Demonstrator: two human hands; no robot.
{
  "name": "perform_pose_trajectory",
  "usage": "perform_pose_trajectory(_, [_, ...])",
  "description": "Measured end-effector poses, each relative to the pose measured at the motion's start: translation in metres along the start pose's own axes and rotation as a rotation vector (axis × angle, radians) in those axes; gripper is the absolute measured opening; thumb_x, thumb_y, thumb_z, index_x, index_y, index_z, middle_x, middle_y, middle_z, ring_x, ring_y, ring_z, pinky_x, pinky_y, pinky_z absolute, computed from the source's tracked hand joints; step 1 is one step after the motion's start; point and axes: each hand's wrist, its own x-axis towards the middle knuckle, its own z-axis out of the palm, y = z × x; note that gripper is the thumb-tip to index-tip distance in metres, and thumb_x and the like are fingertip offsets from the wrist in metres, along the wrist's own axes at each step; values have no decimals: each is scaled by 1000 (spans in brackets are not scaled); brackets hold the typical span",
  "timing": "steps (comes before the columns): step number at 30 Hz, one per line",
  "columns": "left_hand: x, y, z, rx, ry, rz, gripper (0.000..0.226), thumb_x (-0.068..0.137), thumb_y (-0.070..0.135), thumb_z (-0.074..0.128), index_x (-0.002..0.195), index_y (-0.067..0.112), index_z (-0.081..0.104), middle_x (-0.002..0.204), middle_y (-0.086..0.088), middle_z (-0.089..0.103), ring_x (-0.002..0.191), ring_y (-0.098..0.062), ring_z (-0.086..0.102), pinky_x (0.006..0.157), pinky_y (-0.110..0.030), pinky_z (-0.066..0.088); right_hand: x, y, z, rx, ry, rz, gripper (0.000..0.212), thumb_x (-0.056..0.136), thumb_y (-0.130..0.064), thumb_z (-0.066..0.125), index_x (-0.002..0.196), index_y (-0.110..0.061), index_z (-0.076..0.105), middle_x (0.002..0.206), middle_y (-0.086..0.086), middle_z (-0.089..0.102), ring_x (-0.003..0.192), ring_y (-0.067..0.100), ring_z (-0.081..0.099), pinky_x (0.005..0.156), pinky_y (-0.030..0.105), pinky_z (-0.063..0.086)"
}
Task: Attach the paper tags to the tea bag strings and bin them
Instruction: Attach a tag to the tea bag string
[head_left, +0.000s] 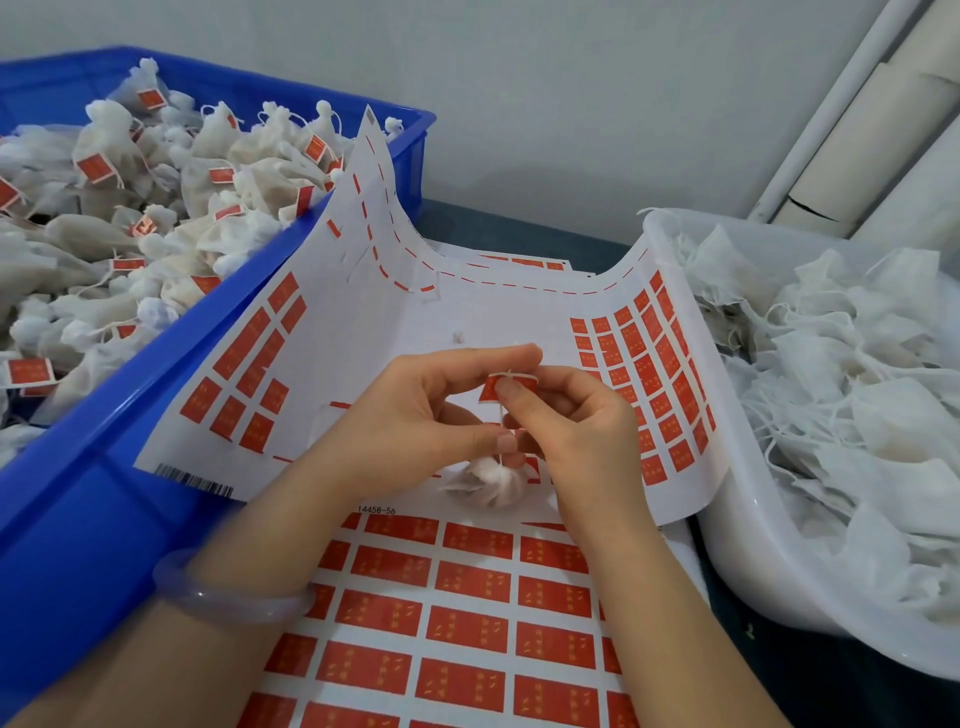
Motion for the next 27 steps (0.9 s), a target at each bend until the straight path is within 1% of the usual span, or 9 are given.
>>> perform_pose_trajectory(5, [1, 1, 1, 1, 5, 15, 58, 78, -4, 68, 118, 36, 58, 117, 18, 63, 77, -20, 71, 68, -21, 56, -1, 0, -1, 44, -5, -12, 10, 74, -24, 73, 81, -28, 67, 73, -8, 71, 68, 12, 69, 59, 23, 57])
perform_pose_trajectory(8, [2, 2, 1, 16, 99, 29, 59, 77, 7, 71, 122, 39, 52, 126, 18, 57, 80, -16, 71, 66, -21, 56, -2, -1, -1, 68, -4, -31, 12, 74, -23, 74, 84, -26, 67, 77, -7, 72, 71, 11, 70, 59, 20, 55])
perform_pose_trajectory(10, [3, 4, -1, 19, 201, 8, 54, 71, 27, 72, 120, 39, 51, 119, 20, 59, 79, -12, 70, 59, -18, 54, -2, -3, 0, 85, 15, -50, 16, 70, -31, 74, 83, -29, 66, 78, -13, 72, 73, 6, 69, 58, 14, 52])
perform_pose_trajectory(12, [5, 5, -4, -7, 250, -37, 45, 62, 39, 68, 106, 34, 59, 98, 15, 68, 74, -9, 69, 56, -15, 51, -2, -5, 0, 82, 24, -70, 28, 60, -44, 68, 86, -35, 64, 77, -23, 69, 76, -1, 67, 57, 10, 50])
perform_pose_trajectory(14, [5, 6, -5, -38, 242, -64, 30, 61, 38, 67, 89, 30, 66, 78, 11, 72, 68, -7, 68, 54, -12, 50, -2, -5, 0, 65, 21, -85, 33, 56, -48, 65, 88, -40, 62, 78, -31, 67, 79, -7, 65, 57, 8, 48])
perform_pose_trajectory(17, [4, 5, -5, -59, 239, -66, 16, 62, 34, 65, 77, 29, 69, 69, 11, 71, 65, -7, 68, 54, -11, 49, -3, -5, -1, 57, -5, -112, 25, 61, -44, 64, 85, -39, 64, 81, -26, 68, 79, -3, 66, 59, 9, 50])
perform_pose_trajectory(21, [5, 2, -5, -48, 215, -76, 5, 75, 24, 64, 77, 26, 68, 68, 11, 69, 64, -6, 67, 56, -11, 50, -3, -5, -2, 55, -54, -100, 20, 69, -43, 56, 82, -32, 66, 74, -19, 68, 71, 1, 64, 60, 13, 51])
perform_pose_trajectory(24, [5, 1, -5, -34, 179, -76, 11, 84, 14, 60, 80, 22, 66, 68, 12, 68, 66, -6, 66, 59, -12, 51, -5, -4, 1, 35, -102, -74, 24, 69, -47, 52, 82, -30, 64, 73, -18, 66, 69, 1, 62, 61, 14, 51])
perform_pose_trajectory(27, [5, 2, -4, -51, 135, -79, 8, 85, 17, 58, 82, 20, 65, 69, 11, 68, 67, -7, 66, 62, -14, 52, -5, -3, 2, 58, -142, -27, 27, 70, -49, 51, 82, -29, 64, 73, -14, 65, 69, 4, 61, 64, 18, 54])
